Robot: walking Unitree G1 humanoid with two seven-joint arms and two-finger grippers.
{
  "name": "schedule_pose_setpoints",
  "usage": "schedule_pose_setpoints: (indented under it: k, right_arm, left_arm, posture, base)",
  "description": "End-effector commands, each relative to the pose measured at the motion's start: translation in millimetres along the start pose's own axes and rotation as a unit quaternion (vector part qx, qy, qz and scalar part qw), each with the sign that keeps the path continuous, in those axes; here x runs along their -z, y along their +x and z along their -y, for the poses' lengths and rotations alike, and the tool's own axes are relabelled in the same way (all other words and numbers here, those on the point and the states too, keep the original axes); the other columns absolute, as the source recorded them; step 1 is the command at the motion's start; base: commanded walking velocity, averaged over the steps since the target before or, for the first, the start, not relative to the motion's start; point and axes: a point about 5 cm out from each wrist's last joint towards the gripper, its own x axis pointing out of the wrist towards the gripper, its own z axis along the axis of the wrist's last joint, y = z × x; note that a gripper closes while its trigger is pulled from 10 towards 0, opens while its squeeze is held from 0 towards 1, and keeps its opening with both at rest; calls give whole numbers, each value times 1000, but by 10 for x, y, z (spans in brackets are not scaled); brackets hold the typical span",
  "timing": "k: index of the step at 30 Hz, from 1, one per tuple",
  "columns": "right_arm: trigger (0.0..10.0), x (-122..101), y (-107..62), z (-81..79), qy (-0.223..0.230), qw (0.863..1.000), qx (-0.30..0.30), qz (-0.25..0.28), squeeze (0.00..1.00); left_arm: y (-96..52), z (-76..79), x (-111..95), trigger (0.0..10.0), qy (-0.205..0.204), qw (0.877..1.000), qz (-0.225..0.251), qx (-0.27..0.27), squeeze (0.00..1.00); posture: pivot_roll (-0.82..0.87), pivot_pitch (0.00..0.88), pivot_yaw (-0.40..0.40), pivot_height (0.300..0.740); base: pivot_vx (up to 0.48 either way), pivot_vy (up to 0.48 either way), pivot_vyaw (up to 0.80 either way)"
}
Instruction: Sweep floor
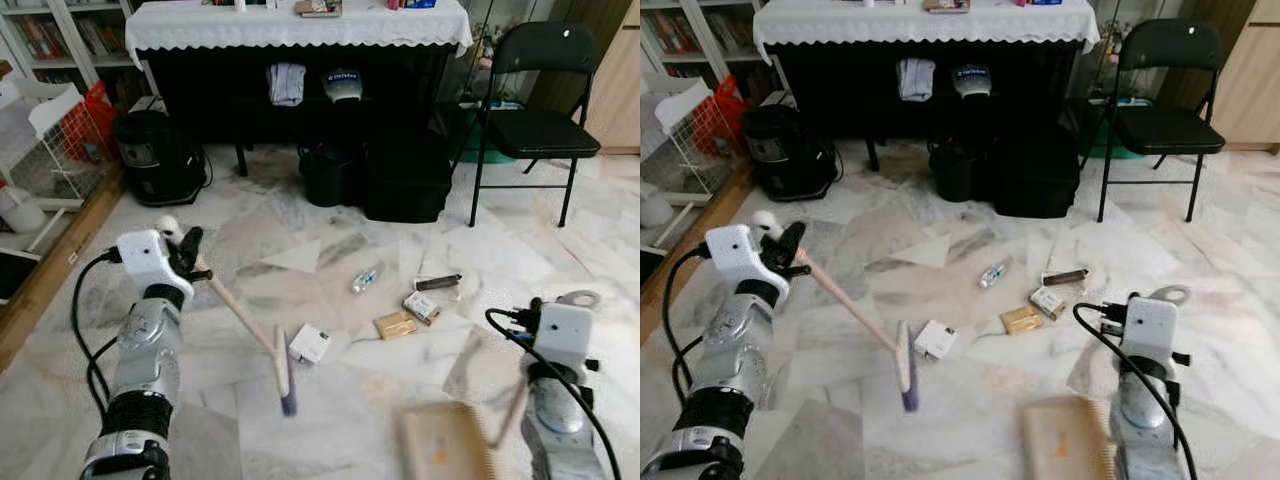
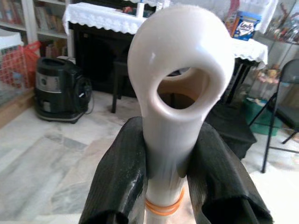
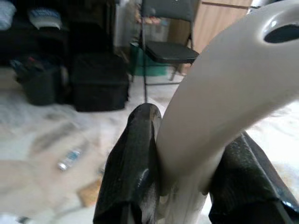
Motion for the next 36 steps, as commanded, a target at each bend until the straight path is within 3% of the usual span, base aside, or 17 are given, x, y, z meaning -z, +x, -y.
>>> schedule_pose_setpoints:
  k: [1, 4, 10, 15, 20, 29, 34, 36]
  right_arm:
    - [10000, -140, 59, 4, 7, 999, -2, 40, 0]
    - [10000, -132, 87, -63, 47, 998, -13, 41, 0]
    - [10000, -125, 113, -48, 84, 995, 2, 51, 0]
    - [10000, -231, 140, -110, 99, 990, -29, 91, 0]
    - [10000, -136, 129, -203, 99, 991, -58, 66, 0]
    - [10000, 101, 32, -175, 77, 996, -37, 26, 0]
    - [10000, 154, -29, -113, 54, 998, -24, 27, 0]
    - [10000, 182, -79, -45, 38, 999, -16, 30, 0]
  left_arm:
    - [47, 46, -120, 10000, -4, 1000, 25, 7, 0]
    - [35, 147, -82, 10000, -15, 999, 22, 18, 0]
    - [33, 197, -63, 10000, -21, 999, 18, 27, 0]
    - [51, 211, -71, 10000, -27, 999, 16, 33, 0]
    - [47, 237, -71, 10000, -25, 999, 16, 39, 0]
    - [-68, 218, 31, 10000, 69, 996, 21, 47, 0]
    - [-131, 69, 92, 10000, 91, 996, 17, 13, 0]
    - [-198, -62, 108, 10000, 121, 992, 22, -10, 0]
  posture:
    - [-154, 8, 4, 740]
    - [-154, 8, 1, 740]
    - [-153, 8, 5, 740]
    - [-153, 8, 7, 740]
    - [-147, 0, 9, 740]
    - [-141, 0, 7, 740]
    - [-143, 0, 5, 740]
    - [-148, 3, 4, 740]
  base:
    - [0, 0, 0]
    - [0, 0, 0]
    - [0, 0, 0]
    - [0, 0, 0]
    - [0, 0, 0]
    - [0, 0, 0]
    - [0, 0, 0]
    - [0, 0, 0]
